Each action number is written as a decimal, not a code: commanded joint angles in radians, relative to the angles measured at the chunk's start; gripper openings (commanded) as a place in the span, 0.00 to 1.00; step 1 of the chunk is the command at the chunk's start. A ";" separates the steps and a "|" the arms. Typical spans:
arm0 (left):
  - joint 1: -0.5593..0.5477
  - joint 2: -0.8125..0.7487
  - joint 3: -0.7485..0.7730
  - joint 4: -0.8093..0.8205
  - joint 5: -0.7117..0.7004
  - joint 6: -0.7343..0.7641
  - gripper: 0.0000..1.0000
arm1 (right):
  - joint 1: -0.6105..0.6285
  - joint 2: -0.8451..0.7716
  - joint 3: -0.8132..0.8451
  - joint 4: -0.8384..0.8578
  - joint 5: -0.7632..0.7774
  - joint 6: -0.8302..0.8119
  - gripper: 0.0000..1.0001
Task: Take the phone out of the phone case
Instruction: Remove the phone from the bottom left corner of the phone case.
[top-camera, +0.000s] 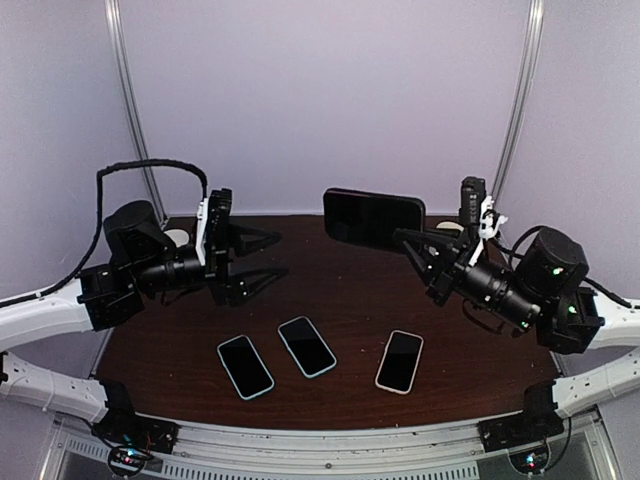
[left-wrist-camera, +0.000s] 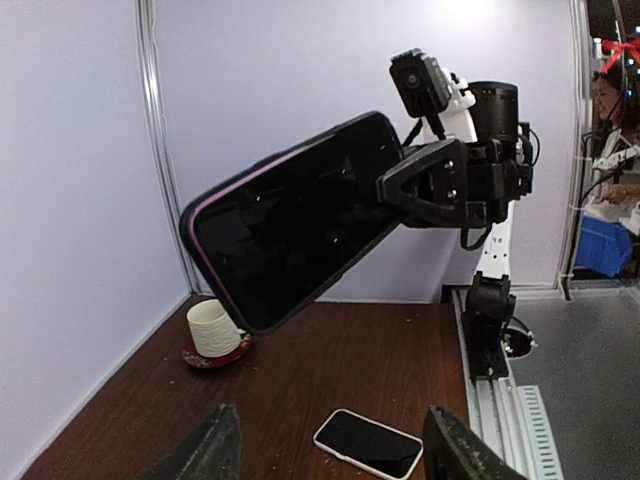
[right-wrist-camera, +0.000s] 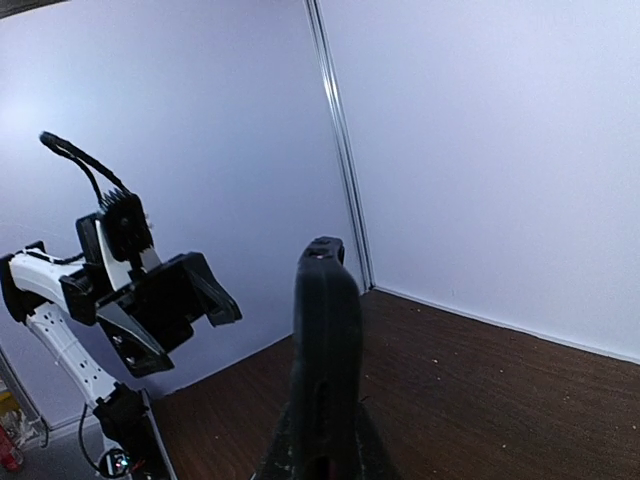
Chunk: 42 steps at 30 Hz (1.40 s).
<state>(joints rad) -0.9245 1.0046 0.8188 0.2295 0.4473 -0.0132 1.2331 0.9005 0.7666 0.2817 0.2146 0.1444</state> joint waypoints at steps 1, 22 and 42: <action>0.006 0.048 -0.019 0.270 0.048 -0.293 0.65 | -0.005 -0.059 0.076 0.005 -0.072 0.118 0.00; 0.007 0.023 -0.098 0.624 0.138 -0.645 0.42 | -0.065 0.079 0.318 -0.009 -0.485 0.360 0.00; 0.003 0.051 -0.126 0.725 0.188 -0.678 0.37 | -0.066 0.145 0.355 -0.031 -0.554 0.333 0.00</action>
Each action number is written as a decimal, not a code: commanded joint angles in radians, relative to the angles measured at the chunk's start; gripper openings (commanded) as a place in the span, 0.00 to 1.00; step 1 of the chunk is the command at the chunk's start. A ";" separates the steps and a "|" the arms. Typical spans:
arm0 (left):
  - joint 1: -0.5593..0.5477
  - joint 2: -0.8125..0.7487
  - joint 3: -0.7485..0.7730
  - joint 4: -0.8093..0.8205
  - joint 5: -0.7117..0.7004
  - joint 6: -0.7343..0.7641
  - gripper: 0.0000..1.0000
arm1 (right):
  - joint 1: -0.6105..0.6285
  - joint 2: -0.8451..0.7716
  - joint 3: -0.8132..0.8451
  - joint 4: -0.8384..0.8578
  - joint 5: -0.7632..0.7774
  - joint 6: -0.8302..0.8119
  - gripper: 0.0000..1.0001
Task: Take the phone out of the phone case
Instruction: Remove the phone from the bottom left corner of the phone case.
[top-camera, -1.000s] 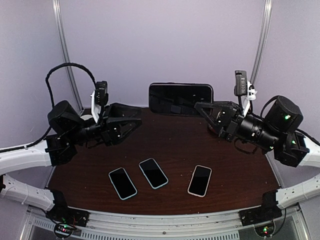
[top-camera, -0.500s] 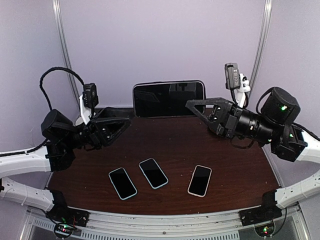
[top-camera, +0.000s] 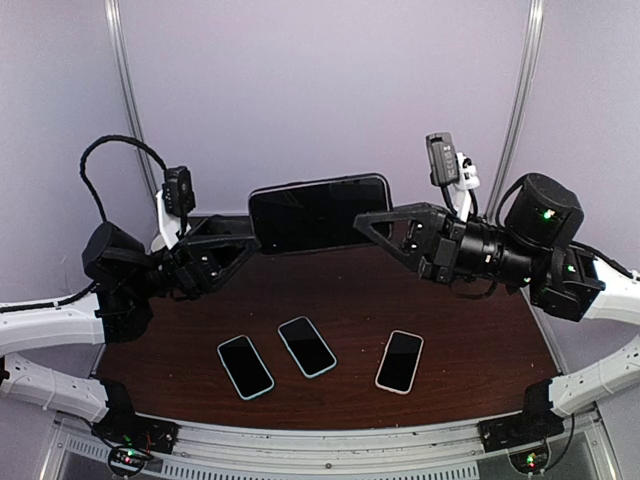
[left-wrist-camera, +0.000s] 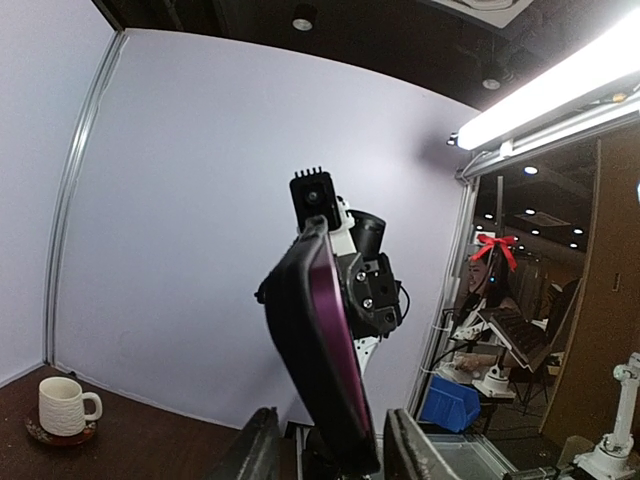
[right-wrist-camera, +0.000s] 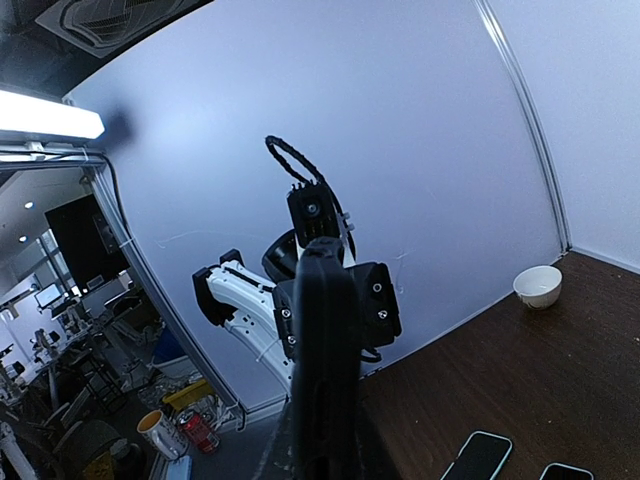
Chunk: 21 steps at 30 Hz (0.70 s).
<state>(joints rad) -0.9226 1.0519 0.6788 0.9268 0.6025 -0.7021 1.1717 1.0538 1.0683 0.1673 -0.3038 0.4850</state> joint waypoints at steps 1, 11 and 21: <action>0.001 0.006 0.016 0.028 0.037 0.010 0.36 | -0.004 -0.008 0.052 0.087 -0.035 -0.008 0.00; -0.008 0.025 0.012 0.040 0.062 0.006 0.37 | -0.004 -0.021 0.040 0.095 -0.028 -0.020 0.00; -0.019 0.038 0.025 0.046 0.092 0.003 0.24 | -0.004 -0.029 0.025 0.102 0.002 -0.006 0.00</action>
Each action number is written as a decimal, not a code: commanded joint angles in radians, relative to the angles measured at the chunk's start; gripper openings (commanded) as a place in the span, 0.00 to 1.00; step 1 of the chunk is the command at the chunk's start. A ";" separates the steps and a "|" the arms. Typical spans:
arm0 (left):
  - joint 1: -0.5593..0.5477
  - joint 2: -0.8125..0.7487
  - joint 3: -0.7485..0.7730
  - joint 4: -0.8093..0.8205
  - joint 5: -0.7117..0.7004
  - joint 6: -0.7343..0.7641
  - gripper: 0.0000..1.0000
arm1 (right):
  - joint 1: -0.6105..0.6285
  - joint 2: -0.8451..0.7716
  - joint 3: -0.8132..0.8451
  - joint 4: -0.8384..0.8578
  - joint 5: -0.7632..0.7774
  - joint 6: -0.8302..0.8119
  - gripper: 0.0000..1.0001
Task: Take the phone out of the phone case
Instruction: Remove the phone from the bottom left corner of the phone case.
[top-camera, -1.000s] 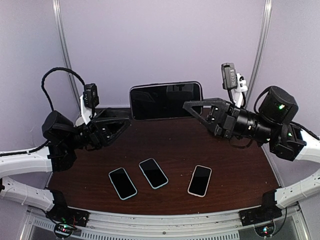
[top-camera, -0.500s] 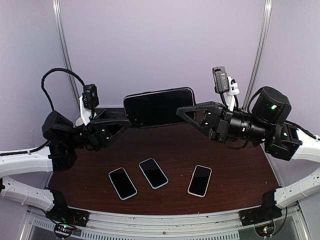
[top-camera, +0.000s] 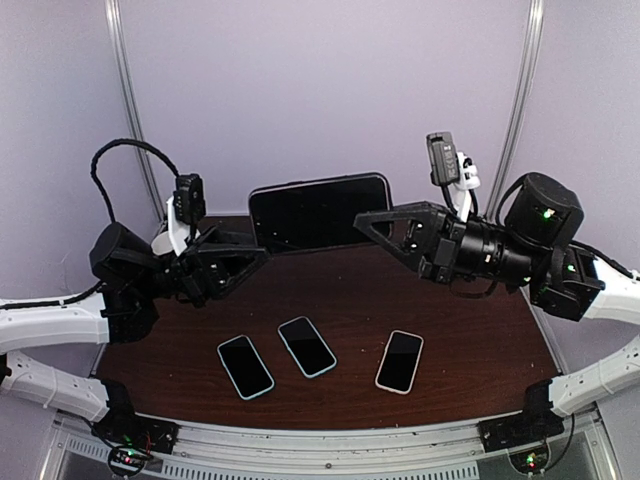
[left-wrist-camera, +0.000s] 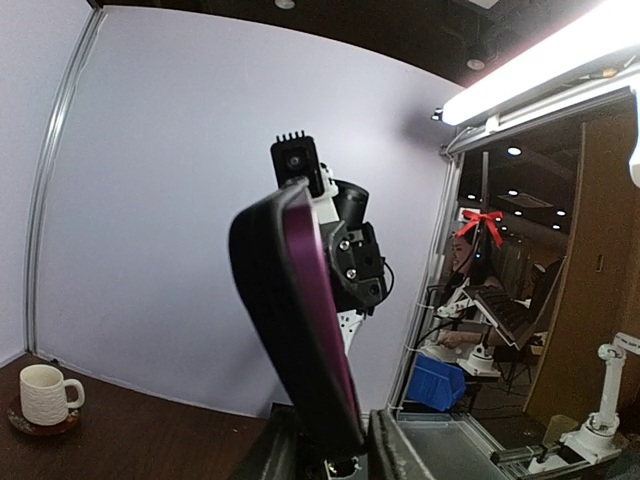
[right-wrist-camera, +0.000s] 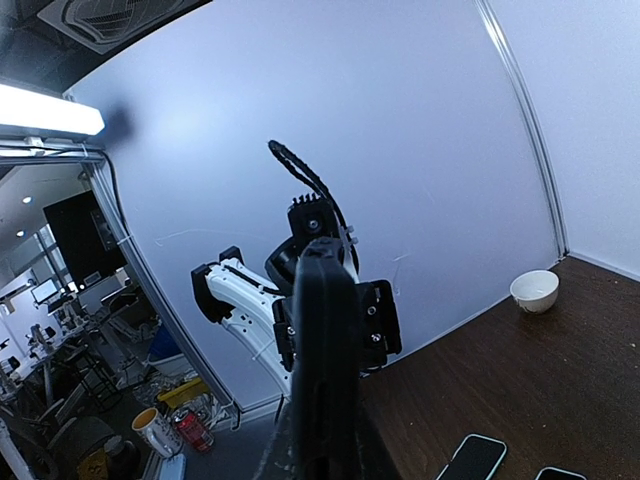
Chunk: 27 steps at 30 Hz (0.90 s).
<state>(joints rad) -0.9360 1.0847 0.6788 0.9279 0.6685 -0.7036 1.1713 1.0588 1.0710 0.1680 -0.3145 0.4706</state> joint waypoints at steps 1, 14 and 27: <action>-0.007 0.004 0.024 0.049 0.031 0.005 0.22 | -0.004 -0.034 0.020 0.106 0.016 0.013 0.00; -0.009 -0.004 0.052 0.062 0.002 0.044 0.00 | -0.007 -0.055 -0.017 0.173 0.072 0.291 0.00; -0.009 -0.016 0.071 0.060 -0.011 0.057 0.00 | -0.012 -0.067 -0.193 0.304 0.139 0.677 0.00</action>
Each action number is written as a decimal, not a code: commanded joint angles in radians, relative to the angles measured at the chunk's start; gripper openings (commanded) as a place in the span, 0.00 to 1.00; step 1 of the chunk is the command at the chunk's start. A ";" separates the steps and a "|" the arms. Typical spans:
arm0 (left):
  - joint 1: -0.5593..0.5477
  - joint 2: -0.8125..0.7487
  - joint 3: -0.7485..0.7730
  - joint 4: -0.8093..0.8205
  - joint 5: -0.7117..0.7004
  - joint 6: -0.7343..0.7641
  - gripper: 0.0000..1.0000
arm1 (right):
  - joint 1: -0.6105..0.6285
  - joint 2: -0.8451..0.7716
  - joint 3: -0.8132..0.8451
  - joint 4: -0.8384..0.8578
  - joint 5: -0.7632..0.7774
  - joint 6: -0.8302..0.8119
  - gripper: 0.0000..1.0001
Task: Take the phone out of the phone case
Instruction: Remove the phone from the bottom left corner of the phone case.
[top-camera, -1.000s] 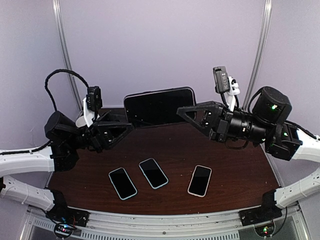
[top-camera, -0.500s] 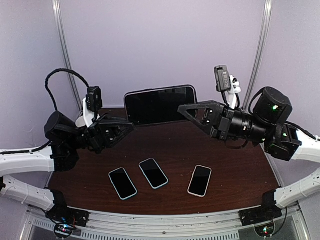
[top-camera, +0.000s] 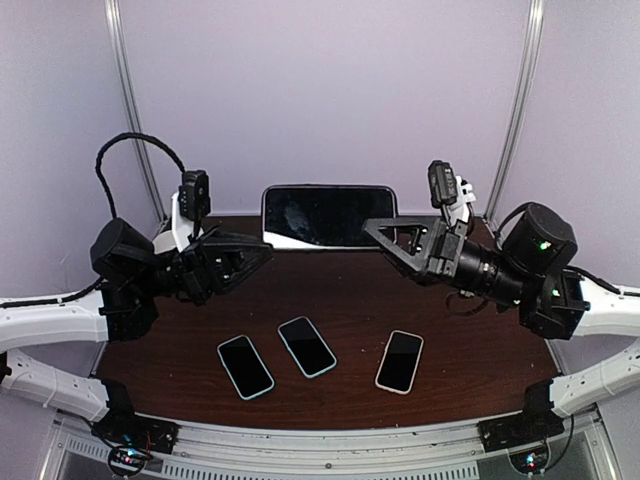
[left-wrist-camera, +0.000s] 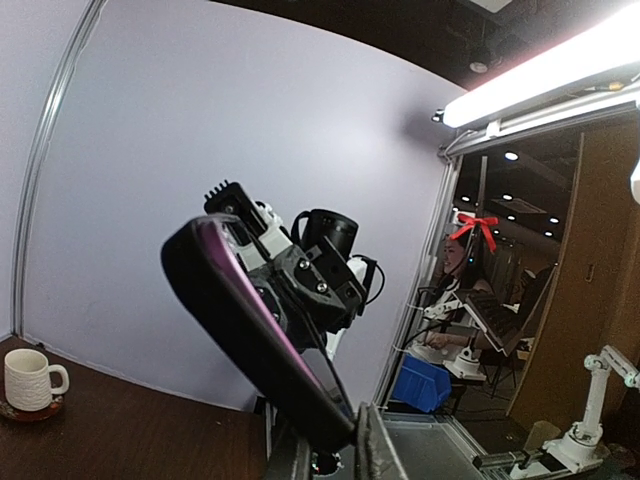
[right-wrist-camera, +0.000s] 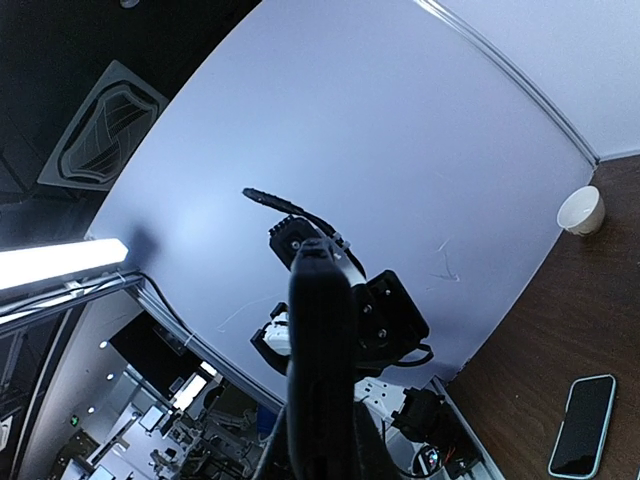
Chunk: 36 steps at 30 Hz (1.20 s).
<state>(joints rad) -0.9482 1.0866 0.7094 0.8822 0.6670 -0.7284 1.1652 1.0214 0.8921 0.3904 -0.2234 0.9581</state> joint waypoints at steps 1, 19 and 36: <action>0.003 -0.018 0.041 0.105 -0.010 0.084 0.00 | -0.006 -0.027 -0.013 0.082 0.045 0.200 0.00; 0.003 0.010 0.077 0.021 -0.037 0.162 0.00 | -0.007 -0.009 -0.055 0.189 -0.006 0.367 0.00; 0.003 -0.014 0.077 -0.019 -0.017 0.118 0.38 | -0.011 -0.011 0.027 0.084 -0.059 0.010 0.00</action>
<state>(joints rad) -0.9489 1.0737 0.7483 0.8444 0.6544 -0.6006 1.1595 0.9985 0.8673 0.4240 -0.2298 1.0481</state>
